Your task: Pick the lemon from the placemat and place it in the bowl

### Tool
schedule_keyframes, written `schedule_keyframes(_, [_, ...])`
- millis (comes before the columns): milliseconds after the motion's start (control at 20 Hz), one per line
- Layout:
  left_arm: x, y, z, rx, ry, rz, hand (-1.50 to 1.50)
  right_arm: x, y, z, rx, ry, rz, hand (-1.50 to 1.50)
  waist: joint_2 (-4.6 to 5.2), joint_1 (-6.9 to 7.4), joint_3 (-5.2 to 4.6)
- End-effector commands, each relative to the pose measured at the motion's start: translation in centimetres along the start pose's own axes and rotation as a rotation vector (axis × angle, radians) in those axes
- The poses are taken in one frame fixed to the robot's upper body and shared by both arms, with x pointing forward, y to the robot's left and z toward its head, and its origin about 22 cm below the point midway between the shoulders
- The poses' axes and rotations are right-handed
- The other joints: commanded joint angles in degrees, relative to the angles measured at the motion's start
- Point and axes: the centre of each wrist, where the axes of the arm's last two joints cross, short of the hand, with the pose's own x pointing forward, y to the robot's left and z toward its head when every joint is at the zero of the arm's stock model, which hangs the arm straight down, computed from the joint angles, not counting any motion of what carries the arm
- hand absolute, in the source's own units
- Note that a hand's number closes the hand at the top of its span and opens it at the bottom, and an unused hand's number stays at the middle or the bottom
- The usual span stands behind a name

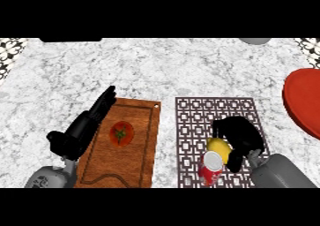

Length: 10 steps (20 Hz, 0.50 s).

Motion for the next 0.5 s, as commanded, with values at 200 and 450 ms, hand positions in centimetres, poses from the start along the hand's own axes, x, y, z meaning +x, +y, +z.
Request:
schedule_keyframes(200, [-0.2, 1.1, 1.0, 0.058, 0.006, 0.0, 0.0, -8.3, -4.5, 8.4, -0.276, -0.287, 0.242, 1.5, 0.18, -2.56, 0.09])
schedule_keyframes(450, [-0.8, 1.8, 1.9, 0.056, 0.004, -0.002, 0.0, -10.0, -7.7, 11.3, -0.549, -0.367, -0.018, 1.5, 0.19, -2.95, 0.08])
